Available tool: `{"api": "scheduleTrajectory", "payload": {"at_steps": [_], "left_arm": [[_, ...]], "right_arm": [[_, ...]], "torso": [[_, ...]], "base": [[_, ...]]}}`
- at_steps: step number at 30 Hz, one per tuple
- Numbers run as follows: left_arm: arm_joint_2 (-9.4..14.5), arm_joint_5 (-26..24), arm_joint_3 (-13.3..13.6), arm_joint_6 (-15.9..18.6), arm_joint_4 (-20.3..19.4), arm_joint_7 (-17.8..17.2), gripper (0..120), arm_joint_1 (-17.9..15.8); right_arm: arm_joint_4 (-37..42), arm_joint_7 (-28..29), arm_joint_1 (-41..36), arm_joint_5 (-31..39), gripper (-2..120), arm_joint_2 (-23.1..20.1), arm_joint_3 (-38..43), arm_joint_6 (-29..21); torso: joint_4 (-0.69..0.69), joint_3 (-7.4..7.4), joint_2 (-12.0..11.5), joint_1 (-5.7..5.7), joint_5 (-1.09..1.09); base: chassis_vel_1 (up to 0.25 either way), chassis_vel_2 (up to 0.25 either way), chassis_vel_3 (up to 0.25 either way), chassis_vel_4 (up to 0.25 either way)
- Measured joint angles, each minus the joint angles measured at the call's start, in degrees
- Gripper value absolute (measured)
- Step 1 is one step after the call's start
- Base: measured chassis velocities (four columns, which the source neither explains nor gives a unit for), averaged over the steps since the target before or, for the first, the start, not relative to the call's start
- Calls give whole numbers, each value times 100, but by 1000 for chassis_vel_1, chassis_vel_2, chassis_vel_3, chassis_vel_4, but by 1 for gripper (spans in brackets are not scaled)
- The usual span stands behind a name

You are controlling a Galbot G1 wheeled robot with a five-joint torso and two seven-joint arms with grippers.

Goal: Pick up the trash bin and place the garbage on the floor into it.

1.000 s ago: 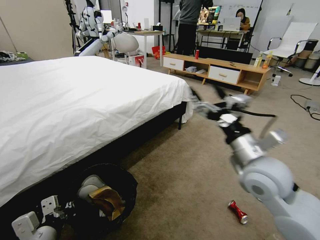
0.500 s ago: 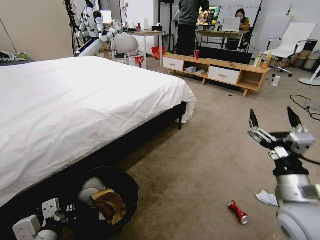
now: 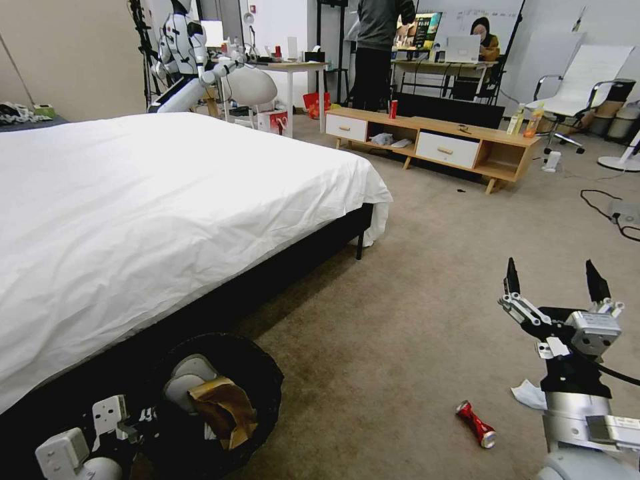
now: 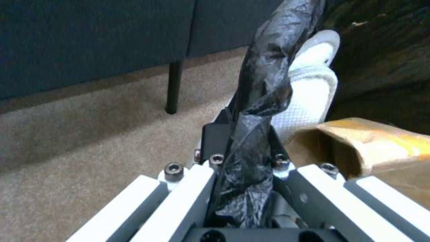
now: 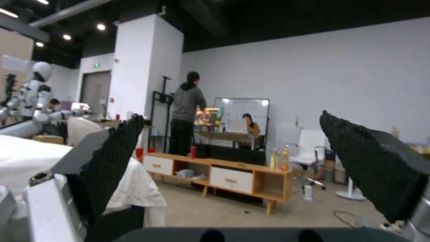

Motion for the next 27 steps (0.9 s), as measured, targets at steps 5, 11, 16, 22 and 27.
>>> {"api": "scheduleTrajectory", "payload": {"at_steps": [5,11,16,22,27], "left_arm": [[-37,101,22,-40,82,78,2,-39],[-29,111,23,-41,125,97,2,-77],[-22,111,22,-41,143,105,2,-79],[-4,102,14,-39,147,116,2,-69],[11,89,5,-36,154,119,2,-62]], "right_arm": [[-56,12,-76,-106,100,151,-99,39],[-113,14,-37,-108,100,140,-99,45],[-133,14,-14,-109,100,134,-118,45],[-172,12,3,-115,100,135,-137,45],[-197,10,18,-124,100,149,-151,45]], "torso": [[0,0,0,0,0],[0,0,0,0,1],[-1,0,0,0,0],[-1,0,0,0,1],[0,0,0,0,1]], "base": [[0,0,0,0],[-19,-17,-16,-19],[-77,-67,-64,-74],[-83,-92,-89,-101],[-113,-114,-116,-101]]}}
